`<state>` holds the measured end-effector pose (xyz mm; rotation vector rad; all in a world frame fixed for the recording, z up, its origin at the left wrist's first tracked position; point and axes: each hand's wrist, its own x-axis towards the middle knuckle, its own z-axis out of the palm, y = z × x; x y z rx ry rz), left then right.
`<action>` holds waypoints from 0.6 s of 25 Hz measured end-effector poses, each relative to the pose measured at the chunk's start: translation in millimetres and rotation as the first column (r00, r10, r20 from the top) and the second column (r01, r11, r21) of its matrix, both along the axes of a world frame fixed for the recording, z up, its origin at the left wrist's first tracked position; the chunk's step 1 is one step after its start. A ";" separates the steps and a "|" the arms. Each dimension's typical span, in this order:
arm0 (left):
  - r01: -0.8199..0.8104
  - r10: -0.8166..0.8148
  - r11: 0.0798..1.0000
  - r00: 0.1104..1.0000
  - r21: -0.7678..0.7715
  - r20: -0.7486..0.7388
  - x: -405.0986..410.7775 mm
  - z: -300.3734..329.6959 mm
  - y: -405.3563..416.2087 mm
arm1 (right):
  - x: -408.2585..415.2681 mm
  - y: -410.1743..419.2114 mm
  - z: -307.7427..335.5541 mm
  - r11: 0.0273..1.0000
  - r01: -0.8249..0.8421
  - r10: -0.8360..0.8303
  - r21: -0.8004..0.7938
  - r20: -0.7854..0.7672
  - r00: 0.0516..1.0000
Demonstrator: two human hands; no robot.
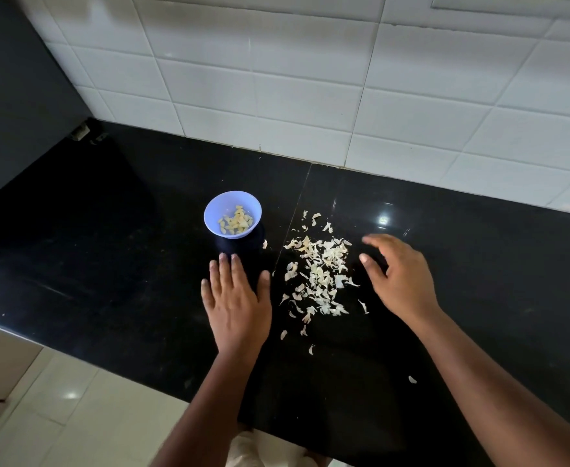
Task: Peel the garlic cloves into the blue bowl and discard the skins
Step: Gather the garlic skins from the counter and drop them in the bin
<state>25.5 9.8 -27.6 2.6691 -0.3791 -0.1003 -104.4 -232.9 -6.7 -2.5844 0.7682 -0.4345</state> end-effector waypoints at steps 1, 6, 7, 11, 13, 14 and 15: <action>0.061 -0.058 0.995 0.998 0.079 -0.038 -3.8 -1.9 -7.4 | 0.5 -1.5 -6.8 0.999 0.022 -0.024 -0.028 -0.089 0.996; 0.443 -0.437 0.878 0.896 0.183 -0.074 -46.1 -2.9 -49.5 | 6.5 38.0 -27.4 0.960 -0.240 0.263 0.147 -0.160 0.952; 0.479 -0.472 0.872 0.878 0.100 -0.083 -49.2 -2.9 -48.1 | 4.6 43.8 -25.1 0.933 -0.253 0.283 0.256 -0.087 0.955; 0.357 -0.393 0.840 0.919 -0.409 -0.005 -25.0 6.4 -10.8 | 18.0 14.5 -15.6 0.877 -0.113 0.085 0.467 0.081 0.993; 0.220 -0.182 0.870 0.975 -0.441 0.126 -5.0 9.3 12.6 | 42.7 -15.1 -14.9 0.918 -0.038 0.038 0.395 0.008 0.999; 0.123 -0.076 0.897 0.989 -0.426 0.124 4.5 10.3 21.8 | 58.0 -26.5 -13.6 0.927 -0.033 0.051 0.374 -0.039 0.998; 0.033 -0.004 0.927 0.997 -0.375 0.077 12.0 11.1 29.1 | 73.8 -33.9 -12.9 0.936 -0.057 0.090 0.346 -0.082 0.993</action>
